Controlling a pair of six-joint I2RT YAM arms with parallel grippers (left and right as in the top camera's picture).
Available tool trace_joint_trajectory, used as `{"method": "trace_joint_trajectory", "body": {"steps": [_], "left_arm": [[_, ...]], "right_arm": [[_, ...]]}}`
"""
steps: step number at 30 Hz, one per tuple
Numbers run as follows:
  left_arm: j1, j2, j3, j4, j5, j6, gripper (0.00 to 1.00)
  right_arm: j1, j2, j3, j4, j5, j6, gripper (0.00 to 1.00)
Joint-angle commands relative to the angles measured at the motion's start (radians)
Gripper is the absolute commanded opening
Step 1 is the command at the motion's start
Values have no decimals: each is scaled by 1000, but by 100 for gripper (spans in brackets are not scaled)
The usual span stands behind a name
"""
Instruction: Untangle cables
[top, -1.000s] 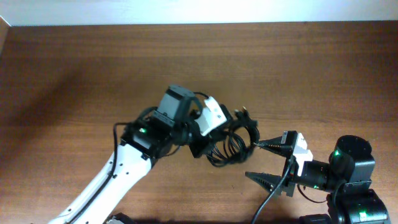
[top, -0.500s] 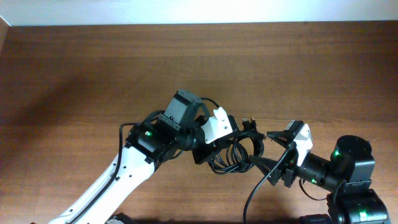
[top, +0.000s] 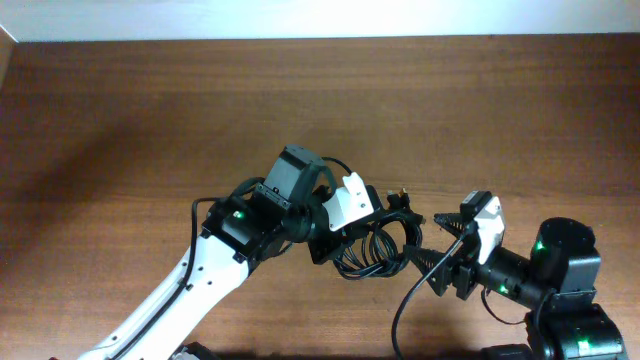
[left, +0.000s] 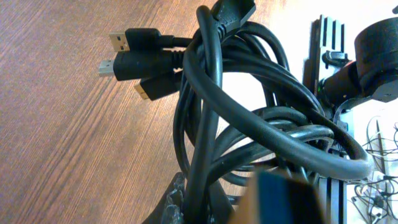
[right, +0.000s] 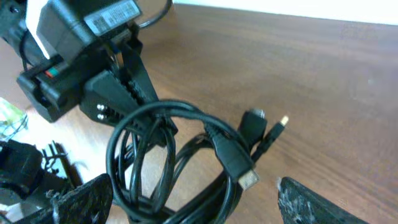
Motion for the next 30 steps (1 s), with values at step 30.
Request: {"method": "trace_joint_trajectory", "body": {"steps": [30], "left_arm": [[1, -4, 17, 27, -184, -147, 0]], "right_arm": [[2, -3, 15, -24, 8, 9, 85]]}}
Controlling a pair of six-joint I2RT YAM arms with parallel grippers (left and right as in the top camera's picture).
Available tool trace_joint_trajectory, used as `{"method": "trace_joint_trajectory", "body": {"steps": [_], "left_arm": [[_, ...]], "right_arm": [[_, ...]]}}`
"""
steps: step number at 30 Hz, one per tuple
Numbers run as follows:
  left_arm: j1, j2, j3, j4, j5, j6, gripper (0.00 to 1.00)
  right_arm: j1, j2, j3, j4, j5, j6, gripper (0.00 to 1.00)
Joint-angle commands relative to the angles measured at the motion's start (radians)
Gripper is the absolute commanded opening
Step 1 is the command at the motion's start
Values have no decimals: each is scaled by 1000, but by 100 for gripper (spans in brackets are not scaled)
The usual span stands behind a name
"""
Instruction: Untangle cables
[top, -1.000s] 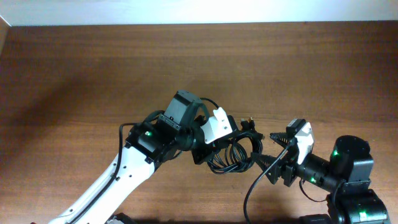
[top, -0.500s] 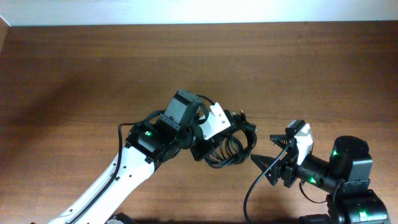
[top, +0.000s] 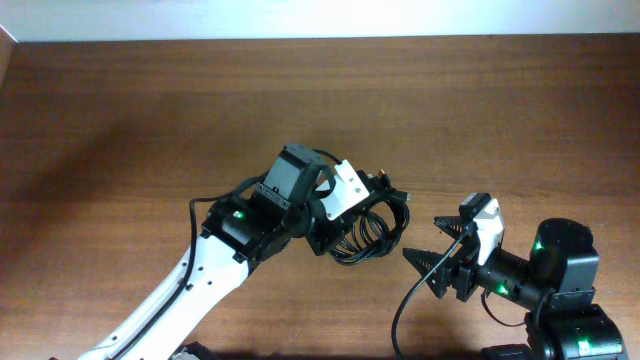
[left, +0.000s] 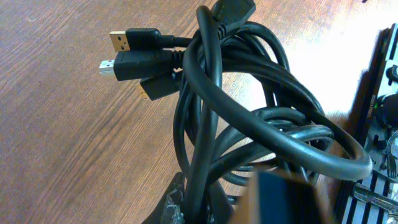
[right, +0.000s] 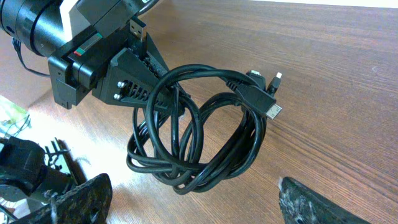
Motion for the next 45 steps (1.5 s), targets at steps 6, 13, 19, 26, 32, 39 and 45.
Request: {"method": "trace_joint_trajectory", "body": {"steps": [6, 13, 19, 26, 32, 39, 45], "left_arm": [[1, -4, 16, 5, 2, -14, 0], [1, -4, 16, 14, -2, -10, 0], [0, -4, 16, 76, 125, -10, 0], [0, -4, 16, 67, 255, -10, 0], [-1, -4, 16, 50, 289, -11, 0], [-2, -4, 14, 43, 267, -10, 0], [-2, -4, 13, 42, 184, -50, 0]], "right_arm": [[2, -3, 15, -3, 6, 39, 85], [2, -2, 15, 12, 47, 169, 85], [2, 4, 15, 32, 33, 226, 89], [2, 4, 15, 117, -40, 244, 89], [2, 15, 15, 117, -7, 243, 89], [2, 35, 15, 117, -18, 243, 89], [2, 35, 15, 117, -19, 243, 89]]}}
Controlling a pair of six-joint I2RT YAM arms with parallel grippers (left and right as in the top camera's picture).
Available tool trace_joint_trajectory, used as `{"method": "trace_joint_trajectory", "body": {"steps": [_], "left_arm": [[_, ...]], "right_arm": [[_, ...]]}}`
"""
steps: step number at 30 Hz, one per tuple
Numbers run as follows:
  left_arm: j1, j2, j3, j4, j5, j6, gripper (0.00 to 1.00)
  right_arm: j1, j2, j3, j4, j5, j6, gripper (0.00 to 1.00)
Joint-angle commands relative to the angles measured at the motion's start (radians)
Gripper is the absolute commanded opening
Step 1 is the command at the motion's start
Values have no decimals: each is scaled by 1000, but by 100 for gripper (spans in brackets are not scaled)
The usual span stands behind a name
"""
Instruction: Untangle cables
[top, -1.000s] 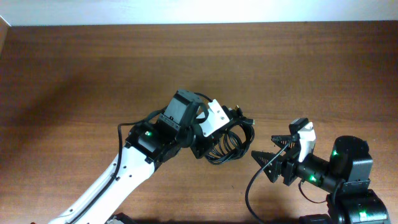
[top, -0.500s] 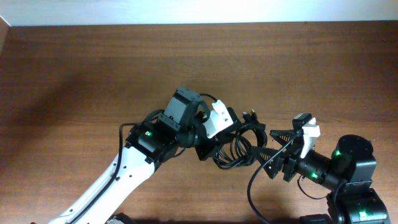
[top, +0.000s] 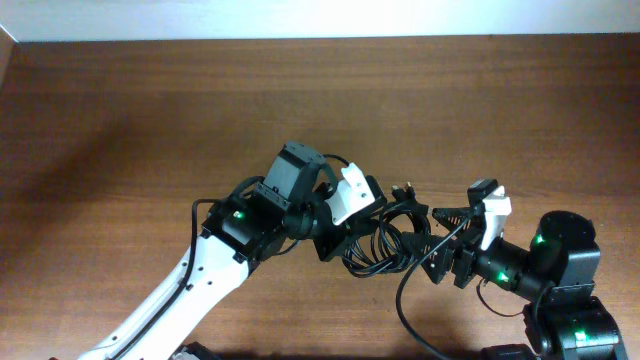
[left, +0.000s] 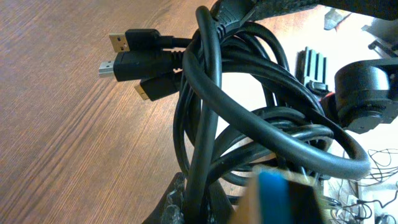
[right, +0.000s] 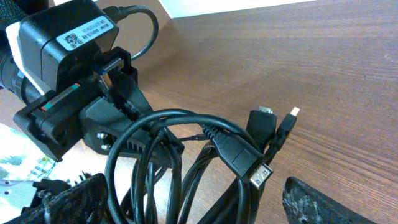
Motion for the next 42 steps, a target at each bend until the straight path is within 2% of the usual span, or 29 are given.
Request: {"method": "trace_joint_trajectory", "body": {"steps": [1, 7, 27, 35, 42], "left_arm": [[-2, -4, 13, 3, -58, -60, 0], [-15, -2, 13, 4, -2, -66, 0], [-40, -2, 13, 3, -57, -67, 0], [-40, -2, 13, 4, -56, -78, 0], [-40, -2, 13, 8, -51, -90, 0]], "right_arm": [[2, 0, 15, 4, -3, 6, 89], [2, 0, 15, 53, -51, -19, 89], [2, 53, 15, 55, -53, -32, 88], [2, 53, 15, 98, -149, -32, 88], [2, 53, 15, 100, -149, -32, 88]]}}
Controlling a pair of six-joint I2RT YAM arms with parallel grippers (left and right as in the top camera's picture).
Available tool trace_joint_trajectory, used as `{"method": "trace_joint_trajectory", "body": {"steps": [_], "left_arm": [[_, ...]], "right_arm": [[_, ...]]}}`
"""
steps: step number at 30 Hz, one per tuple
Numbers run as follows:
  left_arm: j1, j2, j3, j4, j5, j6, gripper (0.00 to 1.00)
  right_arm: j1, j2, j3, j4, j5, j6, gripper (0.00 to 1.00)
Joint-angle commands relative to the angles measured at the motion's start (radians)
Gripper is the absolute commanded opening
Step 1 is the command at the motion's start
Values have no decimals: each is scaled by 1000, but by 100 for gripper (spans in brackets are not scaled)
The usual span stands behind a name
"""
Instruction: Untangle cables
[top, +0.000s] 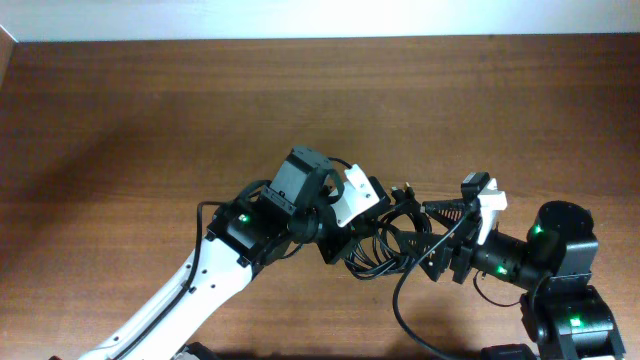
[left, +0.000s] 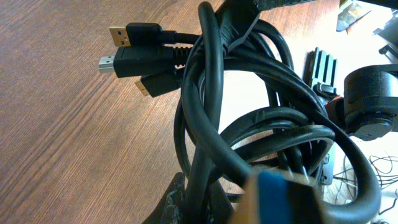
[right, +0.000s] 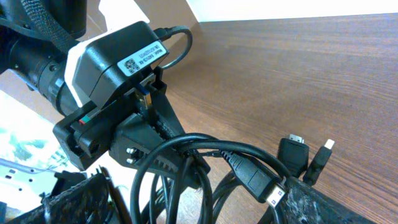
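A tangled bundle of black cables (top: 385, 238) hangs above the table, and my left gripper (top: 350, 228) is shut on it. In the left wrist view the coils (left: 249, 118) rise from my left gripper (left: 205, 200), with three plugs (left: 134, 59) sticking out to the upper left. My right gripper (top: 428, 240) is open, its two fingers straddling the bundle's right end. Through the right wrist camera the loops (right: 186, 174) lie between the wide-apart fingers (right: 326, 208), and a flat plug (right: 260, 182) with two more connectors (right: 293, 153) sits close to the right finger.
The brown wooden table (top: 150, 120) stretches out on all sides of the arms. A white wall edge (top: 320, 18) runs along the far side. The left arm's white link (top: 200, 290) crosses the near left part of the table.
My right gripper has come a little further onto the bundle's right end, so the plugs now sit close to its right finger. The left gripper still holds the bundle in about the same spot.
First my left gripper held the bundle up against the open right gripper. Then the bundle was further left, apart from the right gripper. After that the two were close again, and now the right fingers straddle the bundle's end, still open.
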Motion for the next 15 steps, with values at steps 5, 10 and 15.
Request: {"method": "trace_joint_trajectory", "body": {"steps": [5, 10, 15], "left_arm": [[-5, -2, 13, 47, 63, -24, 0], [-5, -2, 13, 54, 65, -50, 0], [-45, 23, 13, 76, 64, -50, 0]], "right_arm": [[3, 0, 15, 3, -35, -3, 88], [4, 0, 15, 3, -39, -3, 88], [4, 0, 15, 3, -49, 0, 88]]}}
